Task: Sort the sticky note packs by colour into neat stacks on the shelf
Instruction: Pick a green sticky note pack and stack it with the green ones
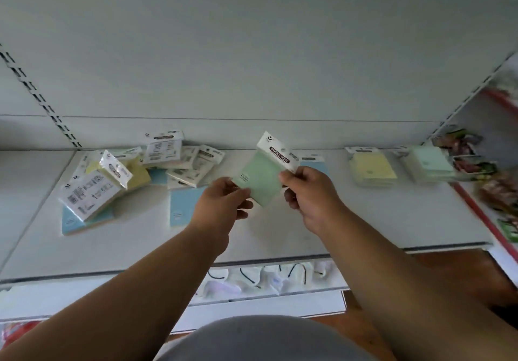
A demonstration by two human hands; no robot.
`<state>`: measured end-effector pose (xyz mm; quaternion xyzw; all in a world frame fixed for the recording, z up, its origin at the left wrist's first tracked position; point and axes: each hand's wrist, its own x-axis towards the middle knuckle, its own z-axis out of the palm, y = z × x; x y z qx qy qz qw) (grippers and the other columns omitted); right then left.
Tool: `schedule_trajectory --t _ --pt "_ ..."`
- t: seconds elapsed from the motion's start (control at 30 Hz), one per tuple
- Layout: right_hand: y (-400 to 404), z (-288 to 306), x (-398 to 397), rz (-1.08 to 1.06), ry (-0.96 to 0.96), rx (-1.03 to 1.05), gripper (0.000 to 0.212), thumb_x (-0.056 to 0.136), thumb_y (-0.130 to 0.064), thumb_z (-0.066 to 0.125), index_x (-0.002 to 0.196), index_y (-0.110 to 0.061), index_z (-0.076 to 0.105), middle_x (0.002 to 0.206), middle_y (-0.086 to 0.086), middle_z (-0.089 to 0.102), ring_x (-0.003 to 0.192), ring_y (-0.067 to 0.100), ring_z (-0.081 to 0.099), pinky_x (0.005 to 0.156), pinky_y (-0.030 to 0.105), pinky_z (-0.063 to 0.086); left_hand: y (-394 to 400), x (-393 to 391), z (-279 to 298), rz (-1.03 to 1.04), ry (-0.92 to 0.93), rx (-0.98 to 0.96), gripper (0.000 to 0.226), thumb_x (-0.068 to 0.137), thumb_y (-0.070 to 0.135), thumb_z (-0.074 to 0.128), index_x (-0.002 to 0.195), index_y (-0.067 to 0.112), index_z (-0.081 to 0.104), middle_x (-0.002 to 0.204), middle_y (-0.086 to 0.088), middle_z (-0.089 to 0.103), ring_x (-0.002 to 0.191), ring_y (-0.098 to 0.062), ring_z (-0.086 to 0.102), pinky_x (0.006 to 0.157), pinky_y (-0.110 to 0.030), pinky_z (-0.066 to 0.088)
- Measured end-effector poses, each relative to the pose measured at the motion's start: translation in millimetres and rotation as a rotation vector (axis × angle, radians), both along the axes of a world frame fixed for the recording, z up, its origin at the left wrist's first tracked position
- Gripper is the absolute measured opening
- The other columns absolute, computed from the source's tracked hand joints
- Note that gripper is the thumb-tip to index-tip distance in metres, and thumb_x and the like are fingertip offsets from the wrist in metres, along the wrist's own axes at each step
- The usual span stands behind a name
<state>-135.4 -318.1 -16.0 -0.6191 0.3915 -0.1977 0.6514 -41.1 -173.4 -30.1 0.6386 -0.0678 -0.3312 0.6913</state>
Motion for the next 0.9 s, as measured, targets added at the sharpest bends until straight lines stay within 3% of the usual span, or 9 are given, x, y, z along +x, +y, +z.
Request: schedule_trajectory --t 0.1,0.2,0.33,0.5,0.6,0.7,0.8,0.9 --pt "-46.8 5.3 -39.4 -0.027 0.006 -0.063 0.010 0.082 -0.016 0.069 0.074 -0.013 0.064 0.062 0.007 0.059 0.043 0.014 0.045 0.042 0.023 0.033 -45.6 -33.3 4.9 -0.047 -0.034 0.020 0.006 0.085 0.005 0.060 0.091 0.007 0.059 0.074 -0.008 0.067 0.057 -0.021 0.061 0.049 -0.030 0.047" --pt "-96.3 8.7 -81.2 -0.076 0.067 -0.177 0.005 0.082 -0.017 0.069 0.080 -0.013 0.066 0.064 0.002 0.062 0.048 0.015 0.048 0.046 0.025 0.038 -91.1 -73.9 5.7 -0.202 -0.141 0.125 0.011 0.079 0.018 0.064 0.081 0.008 0.059 0.071 -0.005 0.071 0.052 -0.021 0.060 0.048 -0.029 0.043" --pt "-153.3 2.0 -137.4 -0.155 0.242 -0.375 0.006 0.081 -0.023 0.069 0.084 -0.020 0.066 0.084 -0.002 0.070 0.074 0.017 0.065 0.066 0.035 0.055 -151.4 -125.8 5.9 -0.538 -0.418 0.406 0.025 0.082 0.037 0.060 0.073 0.013 0.061 0.066 0.009 0.072 0.046 -0.011 0.061 0.044 -0.017 0.039" --pt "-214.9 -7.4 -213.8 -0.141 0.528 -0.529 0.019 0.082 -0.027 0.067 0.098 -0.018 0.069 0.096 0.000 0.070 0.084 0.019 0.064 0.073 0.033 0.053 -228.9 -186.3 8.9 -0.899 -0.715 0.604 0.039 0.088 0.044 0.050 0.072 0.012 0.066 0.064 0.007 0.072 0.042 -0.007 0.057 0.059 -0.025 0.050" --pt "-242.7 -9.2 -242.2 -0.039 0.695 -0.590 0.014 0.085 -0.030 0.063 0.091 -0.018 0.065 0.095 0.004 0.068 0.079 0.019 0.059 0.061 0.025 0.042 -267.9 -211.2 10.3 -0.979 -0.820 0.676 0.038 0.088 0.044 0.049 0.071 0.013 0.063 0.069 0.002 0.073 0.051 -0.011 0.058 0.072 -0.031 0.056" --pt "-259.8 -10.2 -250.6 0.006 0.770 -0.620 0.011 0.085 -0.028 0.061 0.079 -0.019 0.058 0.092 0.008 0.068 0.074 0.020 0.056 0.055 0.024 0.036 -293.0 -226.7 6.5 -1.003 -0.967 0.757 0.042 0.088 0.045 0.047 0.067 0.010 0.056 0.083 -0.004 0.073 0.067 -0.020 0.063 0.074 -0.030 0.053" --pt "-264.4 -12.6 -250.9 0.022 0.800 -0.654 0.014 0.084 -0.027 0.061 0.093 -0.017 0.060 0.099 0.008 0.066 0.079 0.019 0.053 0.065 0.026 0.040 -301.4 -234.2 -2.3 -1.045 -1.147 0.804 0.033 0.091 0.046 0.046 0.074 0.017 0.049 0.095 -0.011 0.066 0.078 -0.024 0.055 0.069 -0.028 0.040" --pt "-261.4 -12.8 -253.2 -0.018 0.812 -0.717 0.022 0.081 -0.029 0.063 0.098 -0.017 0.053 0.099 0.006 0.064 0.083 0.021 0.056 0.068 0.031 0.047 -303.9 -235.2 -9.7 -1.036 -1.204 0.818 0.032 0.088 0.048 0.049 0.078 0.018 0.049 0.085 -0.006 0.057 0.077 -0.022 0.050 0.067 -0.029 0.037"
